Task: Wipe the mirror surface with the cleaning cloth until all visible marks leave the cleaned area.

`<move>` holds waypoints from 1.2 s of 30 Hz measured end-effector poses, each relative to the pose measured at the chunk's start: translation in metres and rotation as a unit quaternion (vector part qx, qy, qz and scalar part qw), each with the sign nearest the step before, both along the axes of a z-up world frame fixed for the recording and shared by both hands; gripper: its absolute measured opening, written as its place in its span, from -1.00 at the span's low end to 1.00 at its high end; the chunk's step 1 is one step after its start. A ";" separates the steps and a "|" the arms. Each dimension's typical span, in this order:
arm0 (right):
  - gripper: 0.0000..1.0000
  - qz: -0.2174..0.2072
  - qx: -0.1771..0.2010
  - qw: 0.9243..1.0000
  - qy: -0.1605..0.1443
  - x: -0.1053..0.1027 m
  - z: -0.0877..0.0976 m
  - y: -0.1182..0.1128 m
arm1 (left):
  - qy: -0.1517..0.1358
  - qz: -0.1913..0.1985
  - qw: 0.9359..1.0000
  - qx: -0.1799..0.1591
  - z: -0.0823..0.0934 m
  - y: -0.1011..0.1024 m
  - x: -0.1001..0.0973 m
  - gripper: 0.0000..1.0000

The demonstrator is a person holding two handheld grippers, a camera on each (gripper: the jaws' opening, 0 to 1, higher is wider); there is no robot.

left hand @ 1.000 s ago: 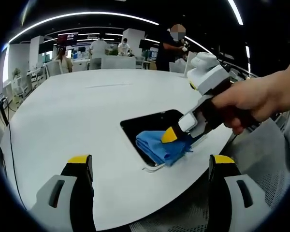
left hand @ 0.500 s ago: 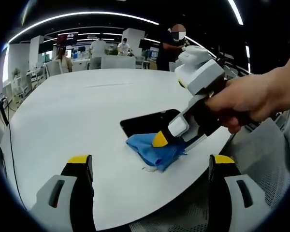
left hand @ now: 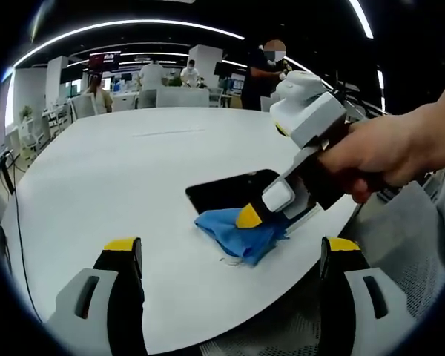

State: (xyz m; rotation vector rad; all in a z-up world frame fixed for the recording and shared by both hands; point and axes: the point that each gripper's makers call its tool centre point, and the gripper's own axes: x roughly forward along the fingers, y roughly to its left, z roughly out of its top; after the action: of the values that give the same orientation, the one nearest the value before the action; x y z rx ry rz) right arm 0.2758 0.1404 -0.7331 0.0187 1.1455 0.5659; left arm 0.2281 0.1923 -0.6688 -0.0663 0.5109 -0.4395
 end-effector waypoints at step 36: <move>-0.96 0.042 -0.023 0.999 -0.018 0.077 -0.001 0.012 | 0.005 0.002 1.000 -0.012 -0.001 -0.001 -0.001 0.98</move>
State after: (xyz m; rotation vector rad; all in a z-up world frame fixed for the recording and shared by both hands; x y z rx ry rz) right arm 0.3531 0.1522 -0.7337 -0.0802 1.1286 0.6121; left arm 0.2269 0.1912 -0.6695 -0.0936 0.5153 -0.4415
